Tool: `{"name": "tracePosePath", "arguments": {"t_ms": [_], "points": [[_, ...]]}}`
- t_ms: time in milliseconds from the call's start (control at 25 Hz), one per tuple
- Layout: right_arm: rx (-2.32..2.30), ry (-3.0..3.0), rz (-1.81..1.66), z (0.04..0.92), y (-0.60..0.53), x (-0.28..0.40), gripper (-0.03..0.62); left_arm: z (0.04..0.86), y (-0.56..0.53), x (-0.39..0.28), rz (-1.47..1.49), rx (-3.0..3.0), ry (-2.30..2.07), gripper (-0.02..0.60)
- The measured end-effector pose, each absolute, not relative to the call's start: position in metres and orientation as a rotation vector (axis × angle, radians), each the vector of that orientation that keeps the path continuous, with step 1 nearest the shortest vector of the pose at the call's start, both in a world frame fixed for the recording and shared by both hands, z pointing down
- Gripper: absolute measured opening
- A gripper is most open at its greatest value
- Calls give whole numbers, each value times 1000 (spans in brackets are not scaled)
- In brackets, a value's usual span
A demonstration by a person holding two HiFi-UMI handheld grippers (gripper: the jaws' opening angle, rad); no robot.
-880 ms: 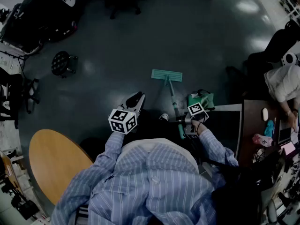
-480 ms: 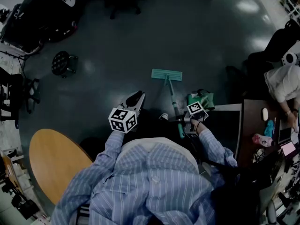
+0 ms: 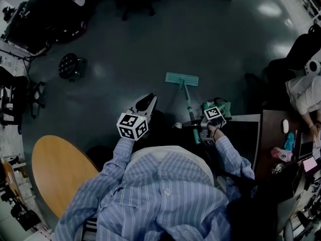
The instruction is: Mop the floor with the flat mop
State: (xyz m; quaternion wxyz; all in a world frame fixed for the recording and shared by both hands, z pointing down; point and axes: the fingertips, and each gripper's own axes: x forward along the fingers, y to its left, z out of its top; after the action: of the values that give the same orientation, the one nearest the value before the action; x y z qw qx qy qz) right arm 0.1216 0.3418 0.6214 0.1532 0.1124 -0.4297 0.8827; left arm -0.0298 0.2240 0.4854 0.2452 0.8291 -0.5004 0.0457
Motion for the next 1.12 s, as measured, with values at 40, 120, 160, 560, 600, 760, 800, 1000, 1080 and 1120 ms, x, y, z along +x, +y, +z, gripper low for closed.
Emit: {"name": "tracePosePath", "arguments": {"t_ms": [40, 120, 160, 560, 600, 760, 800, 1000, 1080, 1120], "points": [[321, -1236, 2546, 621, 337, 121, 51, 484, 222, -31, 114, 2258, -1373, 61], [328, -1238, 2567, 621, 328, 120, 49, 480, 217, -32, 93, 2247, -1377, 61], [334, -1240, 2566, 621, 323, 119, 49, 479, 213, -32, 85, 2240, -1373, 61], [322, -1260, 2575, 620, 247, 107, 49, 488, 146, -43, 47, 2199, -1364, 61], [324, -1262, 2577, 620, 235, 106, 49, 491, 136, -43, 55, 2197, -1352, 61], [353, -1259, 2573, 625, 184, 107, 49, 508, 85, -34, 126, 2219, -1276, 61], [357, -1259, 2572, 626, 168, 105, 49, 510, 71, -32, 148, 2230, -1256, 61], [373, -1266, 2588, 628, 73, 96, 49, 519, -9, -33, 227, 2257, -1163, 61], [384, -1269, 2599, 630, 31, 92, 49, 522, -40, -39, 242, 2254, -1143, 61], [392, -1269, 2598, 631, 10, 90, 49, 525, -55, -42, 256, 2252, -1136, 61]]}}
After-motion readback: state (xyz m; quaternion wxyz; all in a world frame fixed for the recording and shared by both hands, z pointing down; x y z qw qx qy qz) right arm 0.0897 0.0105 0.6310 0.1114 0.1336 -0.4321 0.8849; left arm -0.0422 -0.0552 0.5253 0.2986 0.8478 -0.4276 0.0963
